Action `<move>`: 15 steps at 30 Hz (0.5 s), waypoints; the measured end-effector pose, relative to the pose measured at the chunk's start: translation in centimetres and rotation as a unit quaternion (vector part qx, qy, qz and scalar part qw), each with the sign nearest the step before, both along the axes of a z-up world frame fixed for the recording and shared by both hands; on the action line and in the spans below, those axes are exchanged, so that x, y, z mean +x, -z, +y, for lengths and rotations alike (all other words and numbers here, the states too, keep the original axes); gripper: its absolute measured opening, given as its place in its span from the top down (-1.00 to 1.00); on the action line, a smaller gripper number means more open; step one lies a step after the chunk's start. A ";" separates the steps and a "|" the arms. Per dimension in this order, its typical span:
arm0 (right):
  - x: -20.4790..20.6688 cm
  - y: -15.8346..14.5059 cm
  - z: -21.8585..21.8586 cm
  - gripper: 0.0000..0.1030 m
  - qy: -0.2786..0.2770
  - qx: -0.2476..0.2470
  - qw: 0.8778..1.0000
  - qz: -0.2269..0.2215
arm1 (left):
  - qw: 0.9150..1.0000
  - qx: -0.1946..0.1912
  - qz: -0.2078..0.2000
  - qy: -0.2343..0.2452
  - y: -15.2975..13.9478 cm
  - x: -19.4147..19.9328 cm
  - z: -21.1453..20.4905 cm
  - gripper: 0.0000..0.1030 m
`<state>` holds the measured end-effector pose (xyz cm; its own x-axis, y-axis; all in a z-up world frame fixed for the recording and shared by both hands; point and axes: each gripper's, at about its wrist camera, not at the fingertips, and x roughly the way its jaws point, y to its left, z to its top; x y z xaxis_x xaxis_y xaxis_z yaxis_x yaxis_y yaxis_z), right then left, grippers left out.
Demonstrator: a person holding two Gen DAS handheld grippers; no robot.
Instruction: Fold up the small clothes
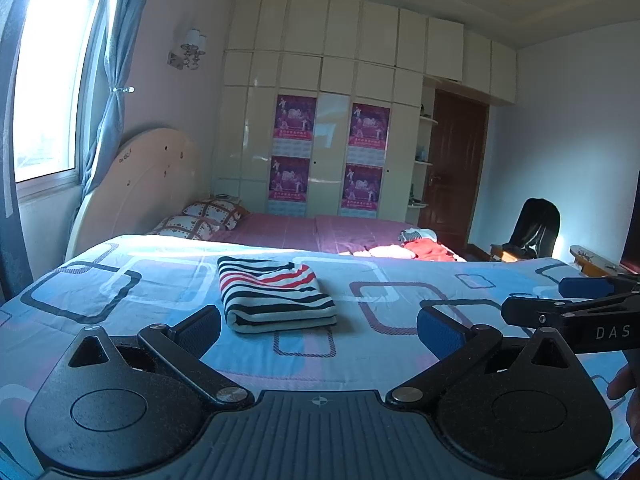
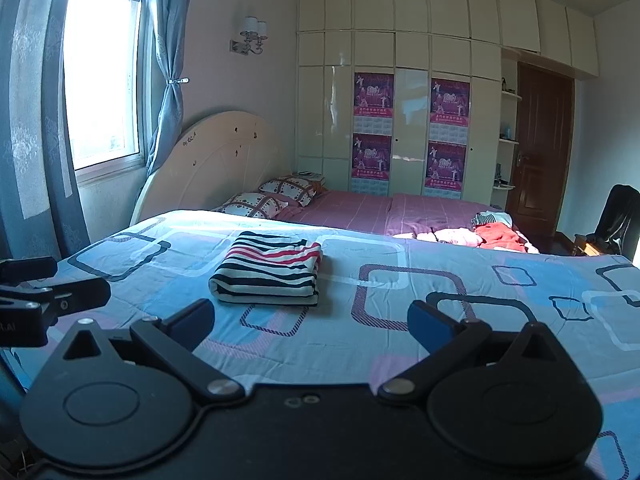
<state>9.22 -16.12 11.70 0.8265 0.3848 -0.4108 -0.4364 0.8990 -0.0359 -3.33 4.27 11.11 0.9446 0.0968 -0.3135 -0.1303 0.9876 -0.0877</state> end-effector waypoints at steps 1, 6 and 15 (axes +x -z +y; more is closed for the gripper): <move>-0.1 0.0 0.1 -0.99 0.001 0.000 1.000 0.000 | 1.000 0.000 0.000 0.000 0.0 0.0 0.0 -1.00; -0.1 0.0 0.2 -0.99 -0.001 -0.001 1.000 0.000 | 1.000 -0.001 -0.002 0.000 -0.1 0.0 -0.1 -1.00; -0.4 0.1 0.5 -0.99 -0.003 -0.002 1.000 -0.002 | 1.000 -0.001 -0.001 -0.001 -0.2 -0.1 -0.1 -1.00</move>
